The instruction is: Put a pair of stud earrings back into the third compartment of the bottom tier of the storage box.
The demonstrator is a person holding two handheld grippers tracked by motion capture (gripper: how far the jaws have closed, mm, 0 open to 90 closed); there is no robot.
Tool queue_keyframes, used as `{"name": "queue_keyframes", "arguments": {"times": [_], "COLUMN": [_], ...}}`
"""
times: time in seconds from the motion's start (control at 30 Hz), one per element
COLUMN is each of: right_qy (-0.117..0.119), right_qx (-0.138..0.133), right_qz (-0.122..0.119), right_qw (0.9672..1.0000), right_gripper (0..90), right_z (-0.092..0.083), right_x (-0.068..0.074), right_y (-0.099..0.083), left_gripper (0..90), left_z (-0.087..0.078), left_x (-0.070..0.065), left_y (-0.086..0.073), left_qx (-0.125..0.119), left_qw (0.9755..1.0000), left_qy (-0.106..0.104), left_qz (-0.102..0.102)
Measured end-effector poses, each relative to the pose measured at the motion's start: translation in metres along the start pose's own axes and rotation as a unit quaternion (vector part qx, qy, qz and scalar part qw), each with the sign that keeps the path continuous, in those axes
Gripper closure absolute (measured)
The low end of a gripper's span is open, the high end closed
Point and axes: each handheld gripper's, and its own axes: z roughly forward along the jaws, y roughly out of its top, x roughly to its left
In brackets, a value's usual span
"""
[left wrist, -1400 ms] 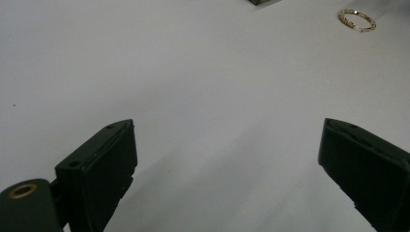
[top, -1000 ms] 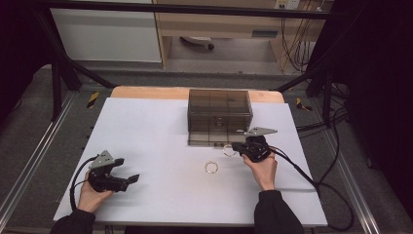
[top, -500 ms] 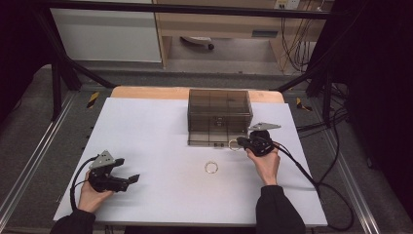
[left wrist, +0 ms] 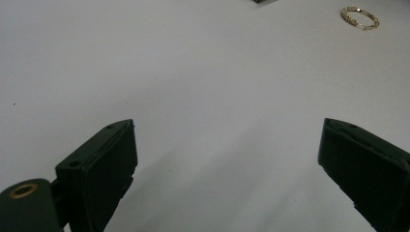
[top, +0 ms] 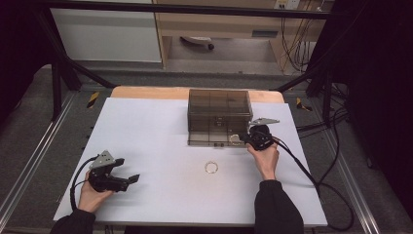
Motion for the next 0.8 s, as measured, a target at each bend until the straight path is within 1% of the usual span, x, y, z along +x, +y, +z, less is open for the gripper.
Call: {"name": "queue_keyframes", "arguments": {"times": [0.2, 0.27, 0.33, 0.6, 0.67, 0.8], "right_qy": [-0.006, -0.008, -0.009, -0.017, -0.018, -0.027], "right_qx": [0.003, 0.0, 0.001, 0.008, 0.008, 0.013], "right_qz": [0.001, 0.006, 0.006, 0.01, 0.009, 0.006], "right_qw": [1.0, 1.0, 0.9999, 0.9998, 0.9998, 0.9995], "right_gripper": [87.1, 87.1, 87.1, 87.1, 87.1, 87.1], "right_z": [0.006, 0.009, 0.01, 0.021, 0.023, 0.027], "right_x": [-0.003, -0.005, -0.006, -0.01, -0.011, -0.012], "right_y": [0.002, 0.004, 0.004, 0.006, 0.006, 0.005], "left_gripper": [6.6, 6.6, 6.6, 6.6, 6.6, 6.6], "left_z": [0.0, 0.0, 0.0, 0.001, 0.001, 0.001], "left_x": [0.0, 0.0, 0.0, 0.0, 0.0, 0.0], "left_y": [0.0, 0.0, 0.0, 0.0, 0.0, 0.0], "left_qx": [0.0, 0.0, 0.001, 0.001, 0.001, 0.002], "left_qw": [1.0, 1.0, 1.0, 1.0, 1.0, 1.0], "left_qy": [0.0, 0.0, 0.0, 0.0, 0.0, 0.0], "left_qz": [0.0, 0.0, 0.0, 0.0, 0.0, 0.001]}}
